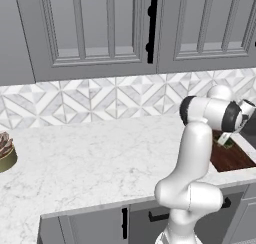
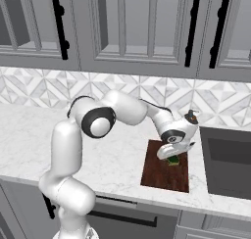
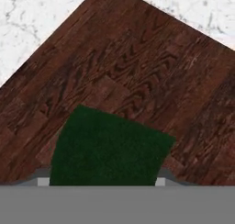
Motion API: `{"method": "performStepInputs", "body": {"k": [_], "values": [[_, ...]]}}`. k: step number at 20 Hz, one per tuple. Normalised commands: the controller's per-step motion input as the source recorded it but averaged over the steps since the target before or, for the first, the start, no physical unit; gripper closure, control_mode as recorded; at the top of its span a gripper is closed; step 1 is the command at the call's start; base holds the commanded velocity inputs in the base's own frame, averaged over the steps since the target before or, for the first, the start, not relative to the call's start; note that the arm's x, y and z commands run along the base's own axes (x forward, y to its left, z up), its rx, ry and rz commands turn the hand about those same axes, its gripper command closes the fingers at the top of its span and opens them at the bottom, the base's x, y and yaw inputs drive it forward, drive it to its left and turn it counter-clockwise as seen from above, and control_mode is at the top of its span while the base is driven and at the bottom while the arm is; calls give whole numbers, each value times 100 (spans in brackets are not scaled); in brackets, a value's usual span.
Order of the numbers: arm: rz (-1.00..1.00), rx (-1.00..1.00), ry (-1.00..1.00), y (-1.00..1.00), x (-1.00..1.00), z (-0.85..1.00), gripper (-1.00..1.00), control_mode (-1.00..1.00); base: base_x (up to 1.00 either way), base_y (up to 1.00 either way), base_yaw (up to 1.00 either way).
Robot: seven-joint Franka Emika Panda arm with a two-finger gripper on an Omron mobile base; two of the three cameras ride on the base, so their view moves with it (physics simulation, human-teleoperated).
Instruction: Pick up the sponge from the counter and clean the cutting board by briefly scrubbing or pressing down on the cutting board. Once finished, release the sponge.
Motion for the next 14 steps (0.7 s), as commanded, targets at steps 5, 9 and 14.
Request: {"method": "performStepInputs", "body": {"k": [5,9,14], "values": [[5,0,0,-2,65,-23,100,-100,0,0,0],[2,0,0,-26,47,-44,100,-100,0,0,0],[2,0,0,-17,54,-1,100,-100,0,0,0]]}}
